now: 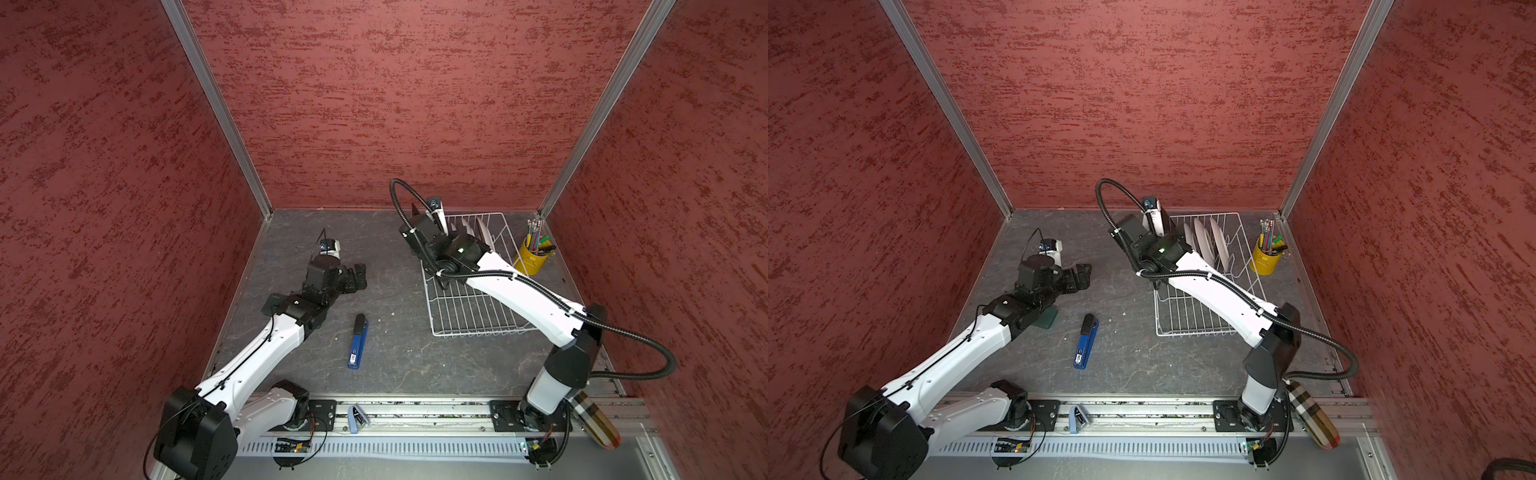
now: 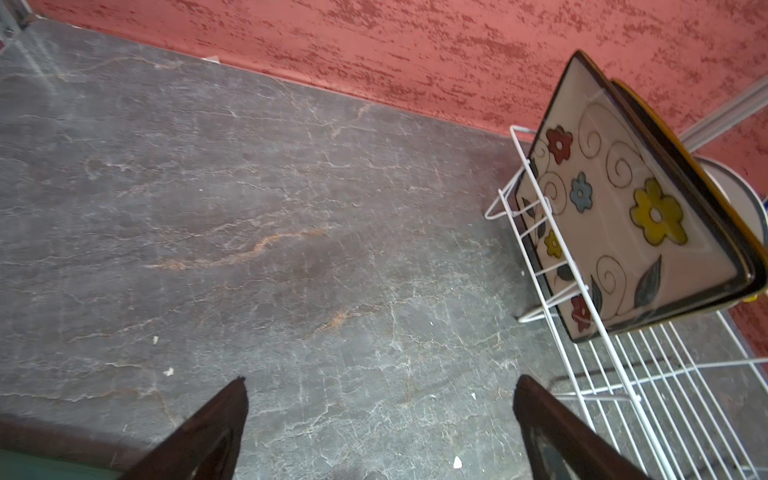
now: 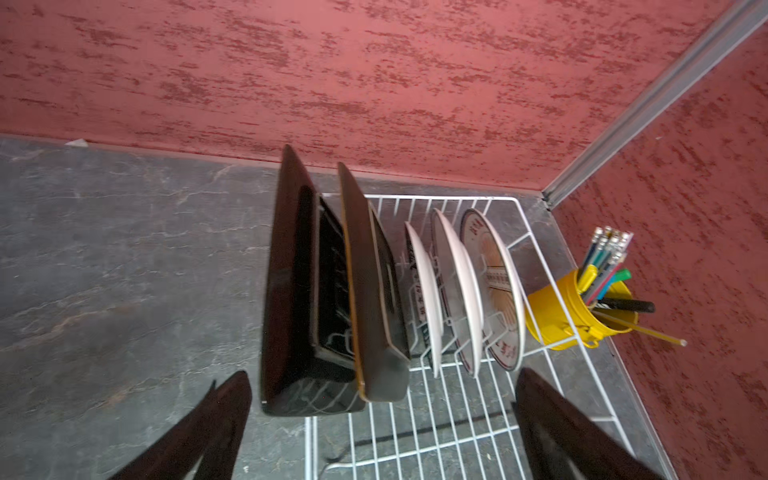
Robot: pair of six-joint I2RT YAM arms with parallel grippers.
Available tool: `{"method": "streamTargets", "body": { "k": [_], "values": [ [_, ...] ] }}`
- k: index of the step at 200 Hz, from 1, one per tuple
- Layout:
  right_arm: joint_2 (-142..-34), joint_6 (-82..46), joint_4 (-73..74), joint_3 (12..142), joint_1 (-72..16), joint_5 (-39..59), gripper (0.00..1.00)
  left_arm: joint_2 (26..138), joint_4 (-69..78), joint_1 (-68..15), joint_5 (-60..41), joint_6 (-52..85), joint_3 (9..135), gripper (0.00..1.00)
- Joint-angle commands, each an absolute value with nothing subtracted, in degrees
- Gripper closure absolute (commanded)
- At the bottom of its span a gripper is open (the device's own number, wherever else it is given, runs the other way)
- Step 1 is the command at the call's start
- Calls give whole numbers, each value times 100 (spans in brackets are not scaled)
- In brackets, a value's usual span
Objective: Unload the plates from the dish rack
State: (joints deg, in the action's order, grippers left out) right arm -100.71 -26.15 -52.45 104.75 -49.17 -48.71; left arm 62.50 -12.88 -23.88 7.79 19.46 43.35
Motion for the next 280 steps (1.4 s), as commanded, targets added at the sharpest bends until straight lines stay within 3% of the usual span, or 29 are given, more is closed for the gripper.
{"method": "streamTargets", "body": {
  "k": [1,74,130,195,280],
  "values": [
    [-10222,-2548,-5250,10746,-4991,-4780,1,6428,-1568,-2391,930,1525,4903,1],
    [-10252,-2544,-4619,10283,-5019,-4203,1,6421,-1927,-2282,1094,1015,5466,1],
    [-10432,-2455,-4555,10389,-4992,-4260,1,6385,-301,-1635,256,1912,4474,1],
    [-10283,-2530,-4412,10135,-4821,-3952,1,6434,-362,-1587,484,1690,4635,1],
    [-10273,-2565,-4368,10096,-4735,-3858,1,6763,345,-1026,-149,1555,4579,1]
  ]
}}
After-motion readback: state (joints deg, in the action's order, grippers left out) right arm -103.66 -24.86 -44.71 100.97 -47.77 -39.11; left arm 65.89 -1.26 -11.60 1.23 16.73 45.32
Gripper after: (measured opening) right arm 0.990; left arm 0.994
